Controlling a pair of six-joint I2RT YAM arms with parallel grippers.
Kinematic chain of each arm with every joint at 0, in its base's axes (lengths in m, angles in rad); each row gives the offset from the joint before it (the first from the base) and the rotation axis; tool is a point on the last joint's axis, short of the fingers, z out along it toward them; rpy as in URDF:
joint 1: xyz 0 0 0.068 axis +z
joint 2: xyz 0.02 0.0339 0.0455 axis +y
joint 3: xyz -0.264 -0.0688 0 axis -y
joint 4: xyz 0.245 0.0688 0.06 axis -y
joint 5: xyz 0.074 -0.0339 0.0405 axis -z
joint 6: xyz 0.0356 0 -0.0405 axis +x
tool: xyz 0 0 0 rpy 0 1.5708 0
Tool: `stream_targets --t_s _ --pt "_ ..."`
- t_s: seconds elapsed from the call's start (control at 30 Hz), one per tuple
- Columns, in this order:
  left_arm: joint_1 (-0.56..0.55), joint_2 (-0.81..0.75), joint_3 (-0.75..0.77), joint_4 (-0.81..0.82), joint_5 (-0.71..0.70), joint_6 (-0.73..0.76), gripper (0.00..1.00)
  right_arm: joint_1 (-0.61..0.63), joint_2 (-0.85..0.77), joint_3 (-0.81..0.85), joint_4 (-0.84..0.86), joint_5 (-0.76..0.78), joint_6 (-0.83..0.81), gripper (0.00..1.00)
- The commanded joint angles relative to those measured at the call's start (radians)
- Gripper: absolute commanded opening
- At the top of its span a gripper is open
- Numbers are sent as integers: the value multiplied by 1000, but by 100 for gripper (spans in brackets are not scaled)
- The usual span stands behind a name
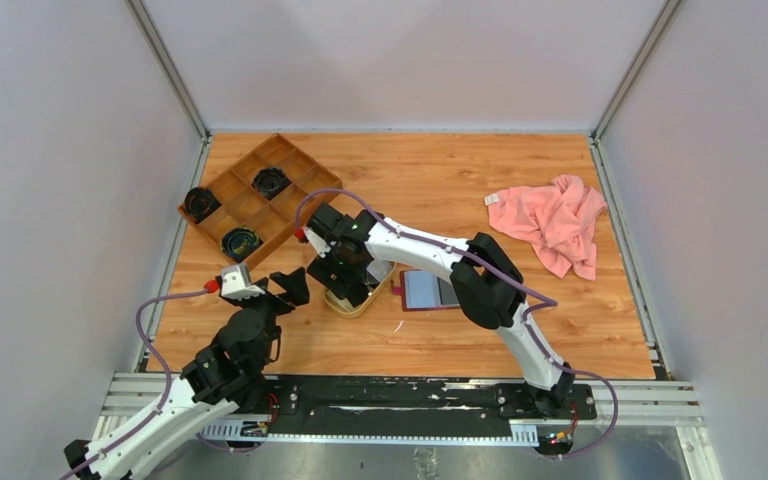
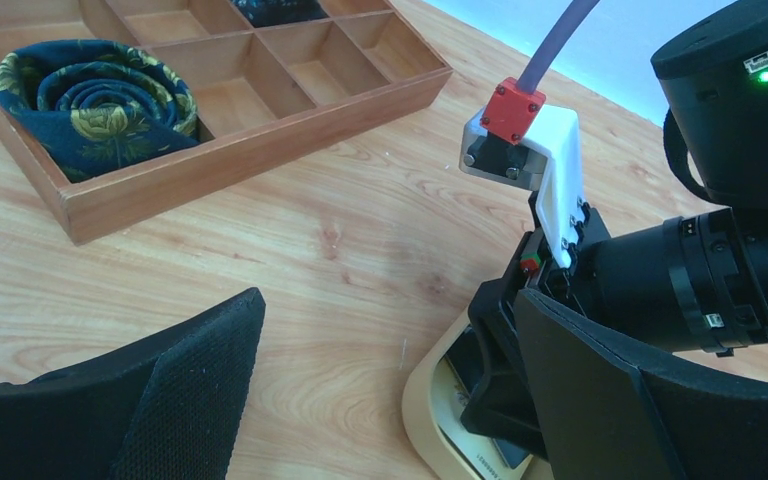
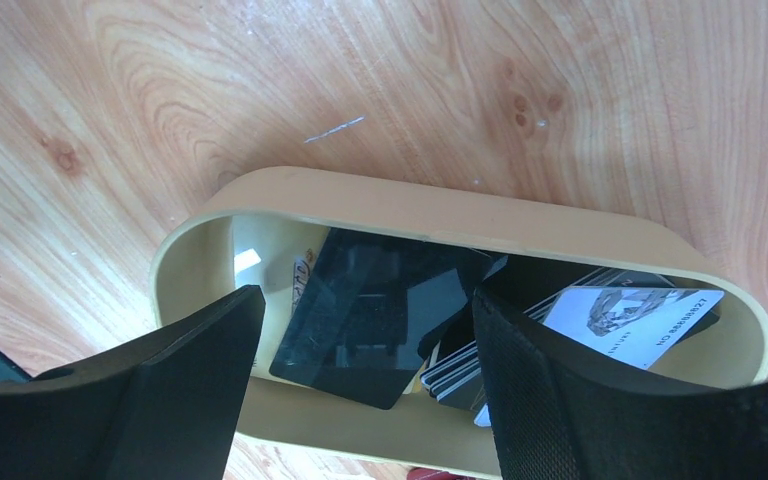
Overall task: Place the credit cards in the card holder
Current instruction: Pick up the credit card from the storage box.
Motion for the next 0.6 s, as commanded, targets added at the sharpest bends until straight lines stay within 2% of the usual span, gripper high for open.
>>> stream_targets --t_s 0.0,0.37,0.57 --pt "3 -12 -13 -10 -42 -24 100 5 24 21 -45 66 12 80" --pt "3 -20 -12 -17 -44 -26 100 16 31 11 -47 99 1 80" --pt "3 -30 -14 -23 -46 -27 100 15 40 1 -48 68 10 79"
